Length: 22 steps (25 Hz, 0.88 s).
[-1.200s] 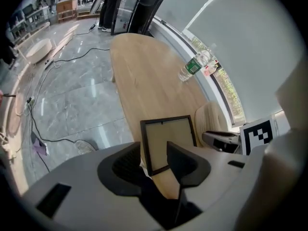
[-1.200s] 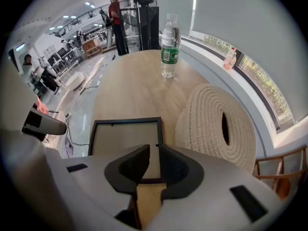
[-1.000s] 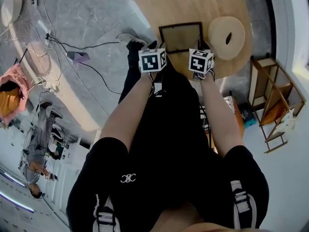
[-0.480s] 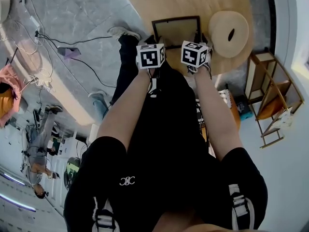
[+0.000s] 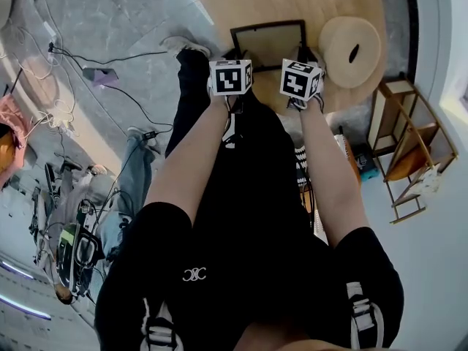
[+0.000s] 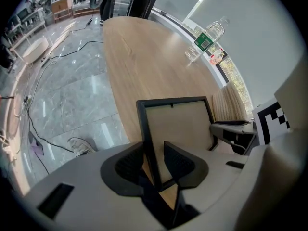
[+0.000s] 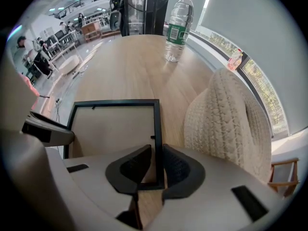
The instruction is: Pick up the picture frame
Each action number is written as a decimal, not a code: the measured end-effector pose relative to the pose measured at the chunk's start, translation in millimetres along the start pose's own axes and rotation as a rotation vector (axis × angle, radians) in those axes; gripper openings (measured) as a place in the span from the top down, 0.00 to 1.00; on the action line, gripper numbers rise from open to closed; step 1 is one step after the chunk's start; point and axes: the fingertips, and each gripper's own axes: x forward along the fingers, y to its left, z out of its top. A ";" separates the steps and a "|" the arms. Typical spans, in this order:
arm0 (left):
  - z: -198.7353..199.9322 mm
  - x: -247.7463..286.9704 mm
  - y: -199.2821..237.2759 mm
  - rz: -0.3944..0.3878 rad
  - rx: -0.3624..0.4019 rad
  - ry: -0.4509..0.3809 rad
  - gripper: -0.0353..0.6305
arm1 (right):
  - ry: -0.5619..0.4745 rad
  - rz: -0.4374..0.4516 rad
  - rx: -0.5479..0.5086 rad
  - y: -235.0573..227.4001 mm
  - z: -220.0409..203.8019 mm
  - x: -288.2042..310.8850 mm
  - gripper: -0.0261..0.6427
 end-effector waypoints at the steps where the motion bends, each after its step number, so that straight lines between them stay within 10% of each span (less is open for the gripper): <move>1: 3.9 -1.2 6.0 0.001 0.004 0.013 0.73 | 0.016 0.009 -0.003 5.4 5.7 1.3 0.85; 9: -1.8 -29.8 13.2 0.021 0.002 0.038 0.83 | 0.069 0.093 -0.044 10.2 4.4 -15.4 0.87; 22: 108.5 -225.3 -21.4 -0.047 0.230 -0.229 0.84 | -0.291 0.089 0.026 12.8 114.0 -210.2 0.87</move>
